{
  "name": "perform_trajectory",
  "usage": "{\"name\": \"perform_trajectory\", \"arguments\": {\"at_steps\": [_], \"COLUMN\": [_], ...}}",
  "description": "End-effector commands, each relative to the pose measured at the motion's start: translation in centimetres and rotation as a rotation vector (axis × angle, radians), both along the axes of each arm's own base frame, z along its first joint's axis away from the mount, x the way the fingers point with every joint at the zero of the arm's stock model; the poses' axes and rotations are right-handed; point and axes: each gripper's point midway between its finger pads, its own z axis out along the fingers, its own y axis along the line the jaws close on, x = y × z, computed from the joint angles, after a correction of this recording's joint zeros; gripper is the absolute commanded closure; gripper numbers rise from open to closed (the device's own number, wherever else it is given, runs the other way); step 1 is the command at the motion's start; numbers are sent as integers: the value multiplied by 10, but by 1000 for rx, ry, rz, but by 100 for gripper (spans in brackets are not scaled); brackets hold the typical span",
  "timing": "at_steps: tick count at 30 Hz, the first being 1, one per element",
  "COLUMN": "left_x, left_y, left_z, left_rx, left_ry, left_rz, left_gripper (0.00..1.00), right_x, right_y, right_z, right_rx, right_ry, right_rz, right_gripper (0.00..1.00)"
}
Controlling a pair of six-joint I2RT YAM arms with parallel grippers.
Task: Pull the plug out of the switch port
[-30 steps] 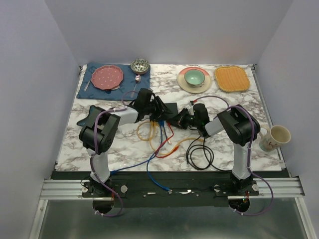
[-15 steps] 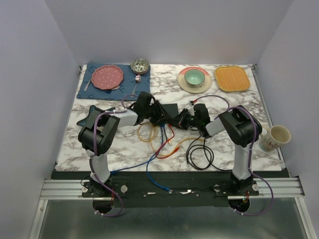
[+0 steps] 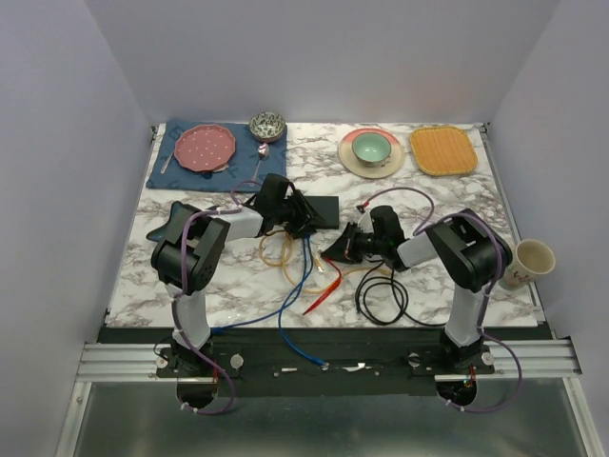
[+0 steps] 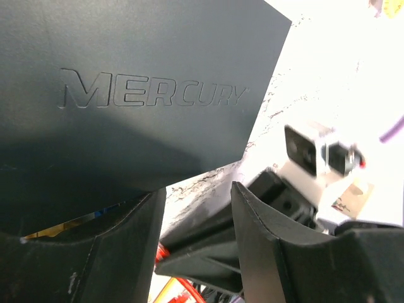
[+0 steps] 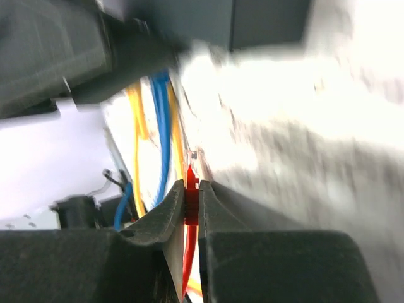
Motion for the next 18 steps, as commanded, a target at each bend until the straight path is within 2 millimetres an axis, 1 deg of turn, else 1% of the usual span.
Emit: {"name": "perform_trajectory", "arguments": {"at_steps": [1,2,3,4,5,6,7,8,10,11,12,14,15,18], "left_x": [9,9,10,11,11,13,13,15,15,15,15,14,12,10], "left_y": [16,17,19,21,23,24,26,29,30,31,31,31,33,40], "left_z": [-8,-5,1,11,15,20,29,34,45,47,50,53,53,54], "left_rx": [64,61,63,57,56,54,50,49,36,35,33,29,33,55], "left_ry": [0,-9,-29,-54,-65,-79,-103,-115,-142,-148,-154,-158,-155,-158], "left_rz": [64,66,66,68,72,78,80,87,91,93,94,91,92,100], "left_gripper": [40,40,40,40,40,40,40,40,40,40,40,40,40,39], "right_x": [-9,-6,4,8,10,10,14,10,8,3,1,-2,0,-6], "right_y": [-25,-49,-61,-74,-100,-115,-127,-149,-169,-181,-188,-192,-191,-195], "right_z": [4,-11,7,11,7,8,22,17,20,15,13,14,16,12], "right_rx": [-146,-304,-365,-435,-574,-643,-677,-775,-841,-891,-910,-935,-932,-957], "right_ry": [-79,-42,-127,-152,-143,-162,-199,-188,-202,-186,-173,-147,-140,-92], "right_rz": [-36,-125,-156,-195,-264,-279,-323,-371,-417,-433,-444,-439,-452,-451], "right_gripper": [99,99,99,99,100,99,99,99,99,99,99,99,99,99]}}
